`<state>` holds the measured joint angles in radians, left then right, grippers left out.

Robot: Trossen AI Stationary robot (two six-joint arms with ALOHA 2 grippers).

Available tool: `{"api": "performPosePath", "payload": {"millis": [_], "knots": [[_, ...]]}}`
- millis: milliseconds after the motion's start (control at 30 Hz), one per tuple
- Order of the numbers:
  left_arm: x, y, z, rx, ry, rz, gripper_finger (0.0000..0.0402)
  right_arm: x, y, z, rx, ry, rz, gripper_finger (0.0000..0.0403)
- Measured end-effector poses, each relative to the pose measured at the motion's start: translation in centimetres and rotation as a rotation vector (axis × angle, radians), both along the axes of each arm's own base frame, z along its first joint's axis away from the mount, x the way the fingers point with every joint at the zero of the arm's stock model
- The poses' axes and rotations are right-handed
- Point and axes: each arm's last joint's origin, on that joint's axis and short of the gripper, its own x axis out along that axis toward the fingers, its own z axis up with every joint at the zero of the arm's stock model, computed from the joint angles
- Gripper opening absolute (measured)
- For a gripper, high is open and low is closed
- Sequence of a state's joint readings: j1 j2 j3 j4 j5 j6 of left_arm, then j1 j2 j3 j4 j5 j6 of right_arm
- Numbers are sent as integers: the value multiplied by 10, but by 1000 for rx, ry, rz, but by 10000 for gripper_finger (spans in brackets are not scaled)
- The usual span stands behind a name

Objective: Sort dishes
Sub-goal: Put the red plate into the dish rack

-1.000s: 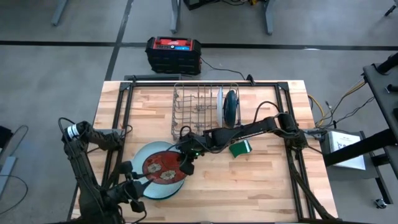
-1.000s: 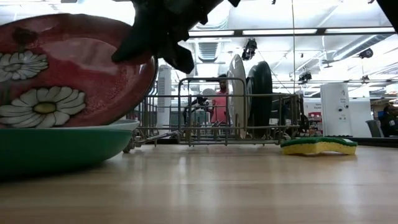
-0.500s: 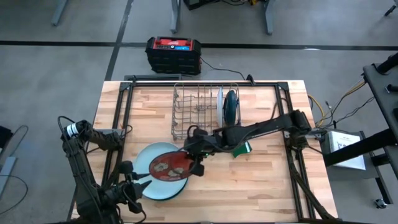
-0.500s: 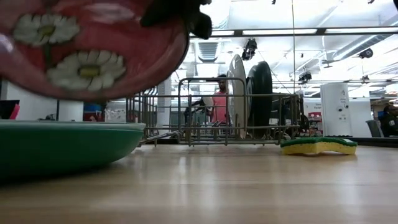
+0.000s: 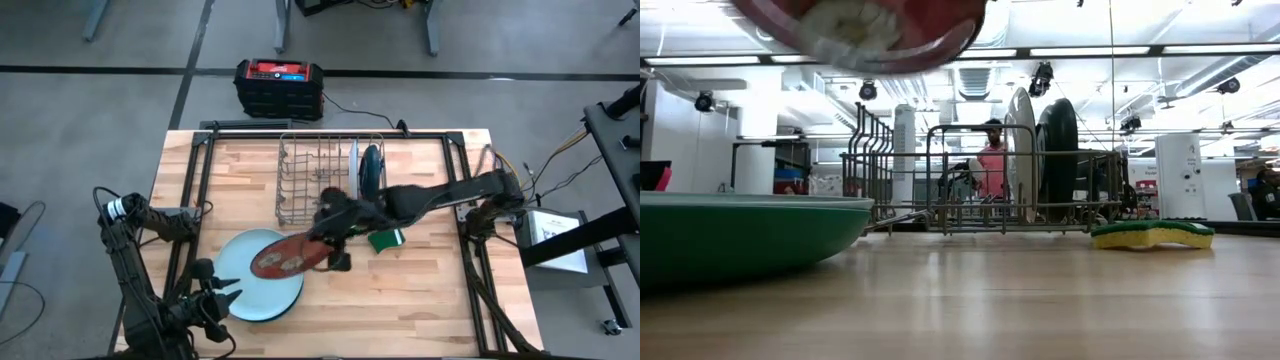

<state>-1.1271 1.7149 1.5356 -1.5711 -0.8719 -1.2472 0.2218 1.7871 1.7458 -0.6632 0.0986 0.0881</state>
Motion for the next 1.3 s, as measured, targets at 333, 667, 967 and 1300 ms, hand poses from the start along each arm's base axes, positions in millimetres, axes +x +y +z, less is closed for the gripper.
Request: {"api": "performPosePath", "payload": {"millis": [333, 667, 967, 1300], "knots": [[0, 0, 0, 45, 28, -43, 116, -56, -40, 70, -374, -168, 28, 12], [1, 0, 1, 62, -2, -50, 116, -75, -84, 77, -1061, 14, 414, 12], [3, 1, 4, 148, -101, -92, 116, -75, -126, 67, -1413, 239, 729, 12], [3, 1, 5, 118, -153, -62, 116, -70, -158, 52, -1484, 403, 853, 12]]}}
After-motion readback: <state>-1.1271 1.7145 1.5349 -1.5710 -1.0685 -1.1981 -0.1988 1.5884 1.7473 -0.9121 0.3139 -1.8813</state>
